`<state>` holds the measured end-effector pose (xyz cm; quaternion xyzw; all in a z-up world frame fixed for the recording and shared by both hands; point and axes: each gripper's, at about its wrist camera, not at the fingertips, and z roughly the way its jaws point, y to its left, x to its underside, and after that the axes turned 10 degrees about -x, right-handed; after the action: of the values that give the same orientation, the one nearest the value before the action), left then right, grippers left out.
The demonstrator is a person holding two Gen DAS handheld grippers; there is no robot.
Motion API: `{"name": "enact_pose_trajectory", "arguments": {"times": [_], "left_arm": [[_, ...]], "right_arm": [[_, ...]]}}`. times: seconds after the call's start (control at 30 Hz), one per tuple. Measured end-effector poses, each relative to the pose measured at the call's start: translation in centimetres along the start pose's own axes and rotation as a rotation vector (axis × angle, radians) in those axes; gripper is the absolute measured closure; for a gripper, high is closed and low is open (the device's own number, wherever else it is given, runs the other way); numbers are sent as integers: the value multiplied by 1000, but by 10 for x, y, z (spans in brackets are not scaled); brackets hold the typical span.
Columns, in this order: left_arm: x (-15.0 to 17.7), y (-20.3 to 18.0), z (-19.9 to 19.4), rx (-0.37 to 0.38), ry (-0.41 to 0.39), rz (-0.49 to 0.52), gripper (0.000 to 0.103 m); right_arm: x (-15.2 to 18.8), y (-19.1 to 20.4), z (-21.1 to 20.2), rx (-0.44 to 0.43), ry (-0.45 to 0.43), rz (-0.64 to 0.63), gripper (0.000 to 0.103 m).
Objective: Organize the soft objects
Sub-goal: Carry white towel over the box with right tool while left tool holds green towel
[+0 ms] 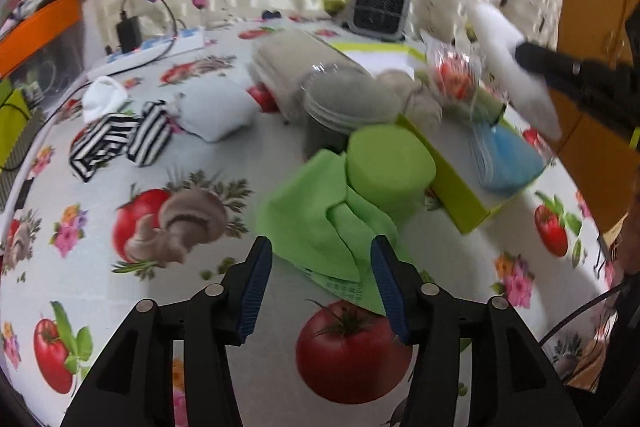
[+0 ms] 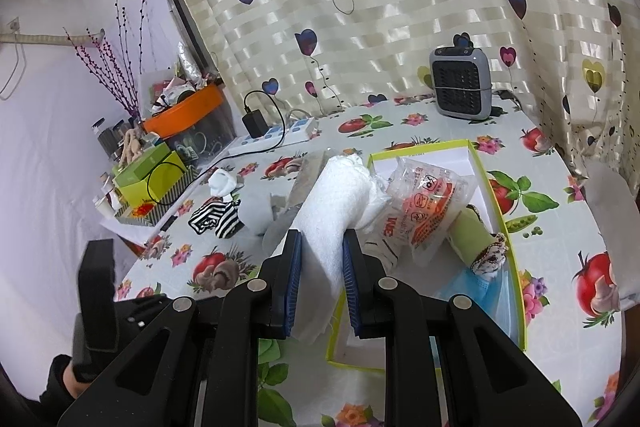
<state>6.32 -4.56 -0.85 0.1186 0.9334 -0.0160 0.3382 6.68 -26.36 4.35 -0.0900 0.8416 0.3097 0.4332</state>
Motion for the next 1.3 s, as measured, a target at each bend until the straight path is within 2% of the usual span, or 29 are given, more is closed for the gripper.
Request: {"name": "enact_pose_trajectory", "arguments": {"times": [0.1, 0.2, 0.37, 0.43, 0.5, 0.6, 0.97, 1.3], "left_arm": [[1, -6, 12, 4, 25, 26, 52], [2, -12, 26, -30, 62, 44, 52], [0, -14, 29, -50, 61, 51, 52], [0, -14, 28, -52, 58, 49, 57], [1, -14, 28, -57, 55, 44, 72], [2, -10, 27, -63, 55, 23, 85], [6, 9, 19, -102, 47, -34, 88], [-13, 27, -9, -151, -48, -94, 88]], "right_arm": [[1, 0, 1, 1, 5, 1, 82], [1, 0, 2, 1, 9, 1, 82], [2, -2, 4, 4, 13, 5, 82], [2, -2, 4, 5, 14, 5, 82], [2, -2, 4, 5, 14, 5, 82], [2, -2, 4, 5, 13, 5, 82], [2, -5, 0, 6, 8, 4, 82], [-1, -13, -12, 29, -14, 12, 82]]}}
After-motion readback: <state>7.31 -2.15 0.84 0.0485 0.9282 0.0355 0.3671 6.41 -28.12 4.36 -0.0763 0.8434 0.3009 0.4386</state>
